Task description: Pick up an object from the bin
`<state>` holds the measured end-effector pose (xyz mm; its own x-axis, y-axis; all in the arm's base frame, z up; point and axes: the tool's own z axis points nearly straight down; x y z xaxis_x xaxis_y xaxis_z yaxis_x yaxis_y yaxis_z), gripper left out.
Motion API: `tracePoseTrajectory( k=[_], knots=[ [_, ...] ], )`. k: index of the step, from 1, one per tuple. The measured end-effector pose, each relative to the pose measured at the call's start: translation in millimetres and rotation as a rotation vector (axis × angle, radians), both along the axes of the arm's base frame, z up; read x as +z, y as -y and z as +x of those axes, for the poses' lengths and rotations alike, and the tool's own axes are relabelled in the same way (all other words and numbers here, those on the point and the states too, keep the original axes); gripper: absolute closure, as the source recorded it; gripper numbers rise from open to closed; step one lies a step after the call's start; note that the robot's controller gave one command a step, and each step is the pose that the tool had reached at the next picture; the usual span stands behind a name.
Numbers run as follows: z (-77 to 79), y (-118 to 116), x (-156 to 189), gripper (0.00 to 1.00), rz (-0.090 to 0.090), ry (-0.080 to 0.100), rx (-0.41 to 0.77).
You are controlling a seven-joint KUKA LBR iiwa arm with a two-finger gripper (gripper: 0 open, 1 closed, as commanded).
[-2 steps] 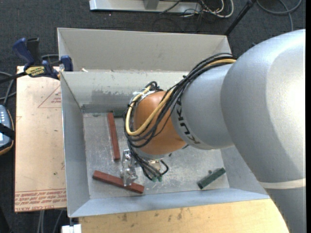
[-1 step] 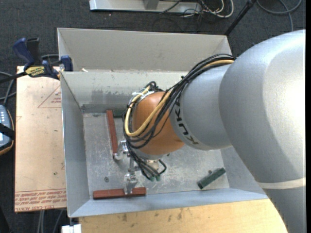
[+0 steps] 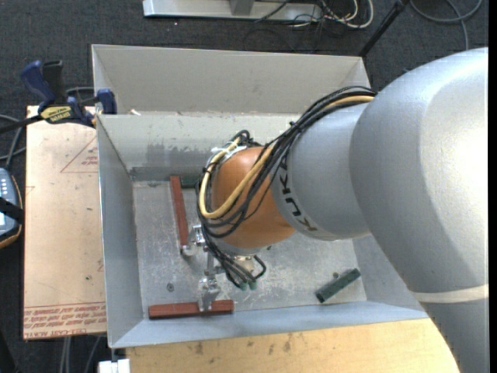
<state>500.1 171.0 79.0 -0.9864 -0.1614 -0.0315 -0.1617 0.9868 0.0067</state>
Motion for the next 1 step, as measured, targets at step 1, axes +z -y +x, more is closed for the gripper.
tracePoseTrajectory(
  k=[1],
  knots=[
    [5.1,17.9,0.0,0.00,0.003,0.004,0.175]
  ],
)
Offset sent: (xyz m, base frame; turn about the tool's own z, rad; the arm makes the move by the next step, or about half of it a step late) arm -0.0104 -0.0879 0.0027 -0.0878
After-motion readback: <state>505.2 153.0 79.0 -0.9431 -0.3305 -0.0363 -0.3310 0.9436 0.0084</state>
